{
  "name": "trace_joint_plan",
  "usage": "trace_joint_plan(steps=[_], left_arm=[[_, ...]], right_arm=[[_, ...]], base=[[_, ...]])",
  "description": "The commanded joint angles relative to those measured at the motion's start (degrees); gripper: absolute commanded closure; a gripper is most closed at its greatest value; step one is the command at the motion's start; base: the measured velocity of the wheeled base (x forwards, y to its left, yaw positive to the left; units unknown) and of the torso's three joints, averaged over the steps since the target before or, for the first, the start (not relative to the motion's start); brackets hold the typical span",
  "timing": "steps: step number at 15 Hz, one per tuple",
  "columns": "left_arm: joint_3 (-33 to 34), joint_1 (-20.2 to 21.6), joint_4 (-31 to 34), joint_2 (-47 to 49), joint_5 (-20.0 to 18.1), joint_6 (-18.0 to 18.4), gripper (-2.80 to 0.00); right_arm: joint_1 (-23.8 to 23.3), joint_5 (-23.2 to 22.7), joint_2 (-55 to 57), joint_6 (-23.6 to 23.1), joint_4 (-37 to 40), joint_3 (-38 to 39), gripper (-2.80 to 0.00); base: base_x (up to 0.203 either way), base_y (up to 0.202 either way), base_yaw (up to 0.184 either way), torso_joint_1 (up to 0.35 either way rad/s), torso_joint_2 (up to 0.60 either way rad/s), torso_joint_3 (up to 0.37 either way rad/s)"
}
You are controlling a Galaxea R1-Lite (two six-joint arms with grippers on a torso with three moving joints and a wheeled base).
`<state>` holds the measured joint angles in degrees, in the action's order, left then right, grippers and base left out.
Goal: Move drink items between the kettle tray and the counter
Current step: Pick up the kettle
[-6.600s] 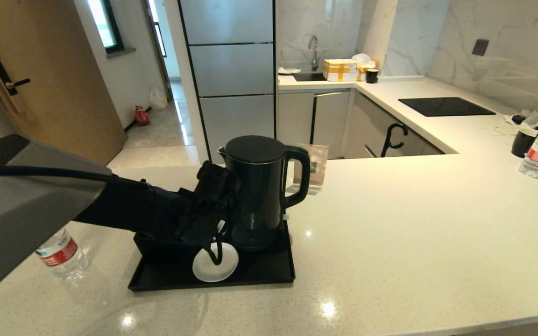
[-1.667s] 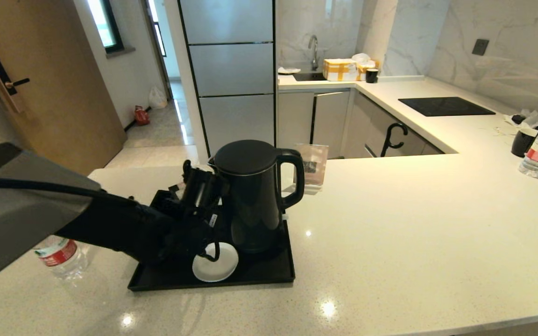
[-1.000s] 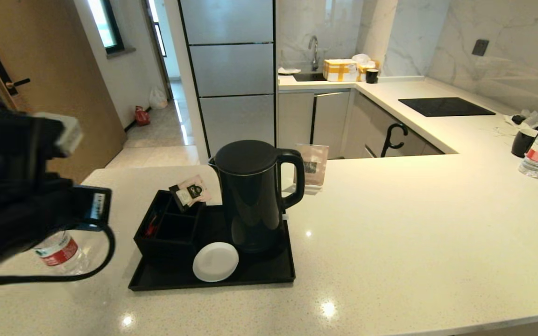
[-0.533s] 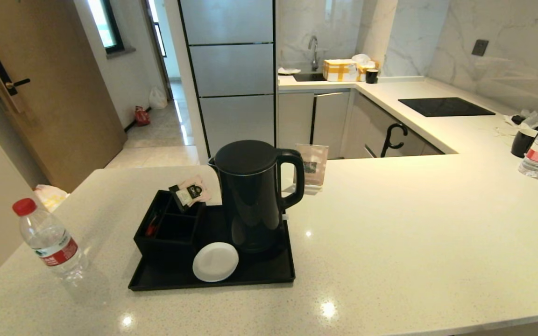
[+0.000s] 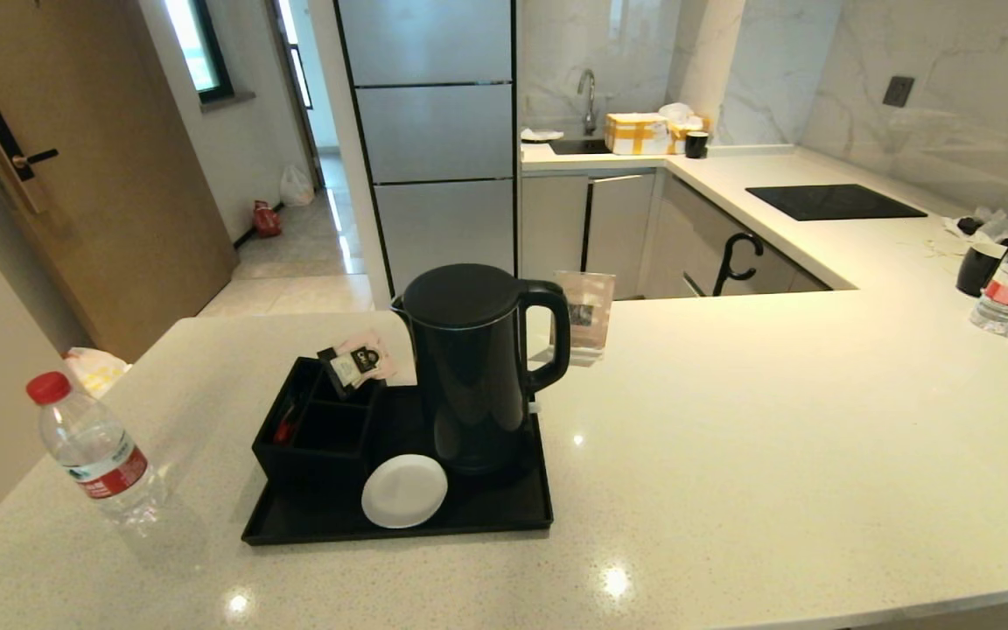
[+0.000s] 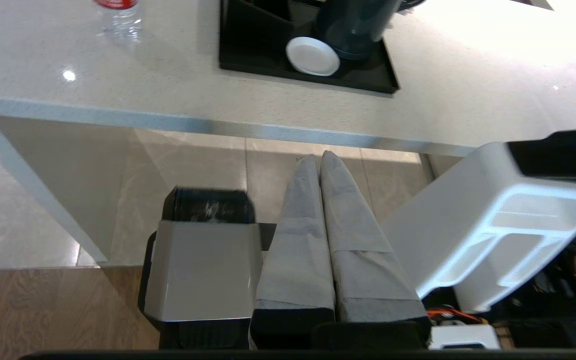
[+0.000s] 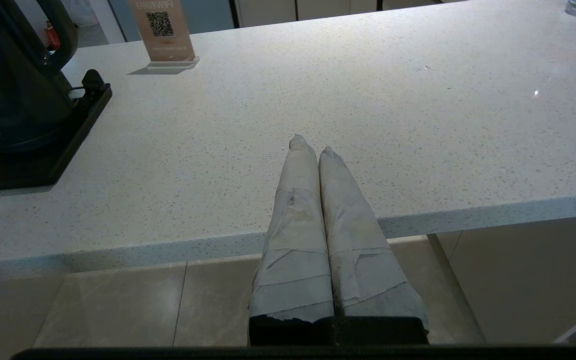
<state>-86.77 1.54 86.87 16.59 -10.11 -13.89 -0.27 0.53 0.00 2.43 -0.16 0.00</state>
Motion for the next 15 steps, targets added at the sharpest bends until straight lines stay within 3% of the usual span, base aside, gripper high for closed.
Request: trace_joint_plan(steps=[1, 3, 4, 7, 9, 11, 12, 13, 15], left_arm=[[6.2, -0.1, -0.4, -7.7, 0.7, -0.2, 0.0], [18.4, -0.6, -4.6, -13.0, 2.2, -0.7, 0.0], [26.1, -0.7, -10.7, -14.2, 4.5, -1.3, 0.0], [52.4, -0.9, -42.2, -15.5, 11.8, -1.9, 0.0], [70.0, -1.0, -67.5, -16.0, 14.8, 1.9, 0.0], [83.1, -1.0, -88.2, -16.3, 15.6, 8.7, 0.0], [85.9, -1.0, -92.3, -16.4, 14.1, 11.2, 0.0], [86.7, -1.1, -92.1, -16.5, 12.1, 13.4, 0.0], [86.7, -1.1, -87.1, -16.6, 8.8, 16.7, 0.0]], right_arm=[[0.0, 0.0, 0.0, 0.0, 0.0, 0.0, 0.0], [-0.1, 0.0, 0.0, 0.0, 0.0, 0.0, 0.0], [0.0, 0.0, 0.0, 0.0, 0.0, 0.0, 0.0], [0.0, 0.0, 0.0, 0.0, 0.0, 0.0, 0.0], [0.0, 0.0, 0.0, 0.0, 0.0, 0.0, 0.0], [0.0, 0.0, 0.0, 0.0, 0.0, 0.0, 0.0], [-0.1, 0.0, 0.0, 0.0, 0.0, 0.0, 0.0], [0.0, 0.0, 0.0, 0.0, 0.0, 0.0, 0.0], [0.0, 0.0, 0.0, 0.0, 0.0, 0.0, 0.0]], base=[[0.0, 0.0, 0.0, 0.0, 0.0, 0.0], [0.0, 0.0, 0.0, 0.0, 0.0, 0.0], [0.0, 0.0, 0.0, 0.0, 0.0, 0.0], [0.0, 0.0, 0.0, 0.0, 0.0, 0.0], [0.0, 0.0, 0.0, 0.0, 0.0, 0.0], [0.0, 0.0, 0.0, 0.0, 0.0, 0.0], [0.0, 0.0, 0.0, 0.0, 0.0, 0.0], [0.0, 0.0, 0.0, 0.0, 0.0, 0.0], [0.0, 0.0, 0.0, 0.0, 0.0, 0.0]])
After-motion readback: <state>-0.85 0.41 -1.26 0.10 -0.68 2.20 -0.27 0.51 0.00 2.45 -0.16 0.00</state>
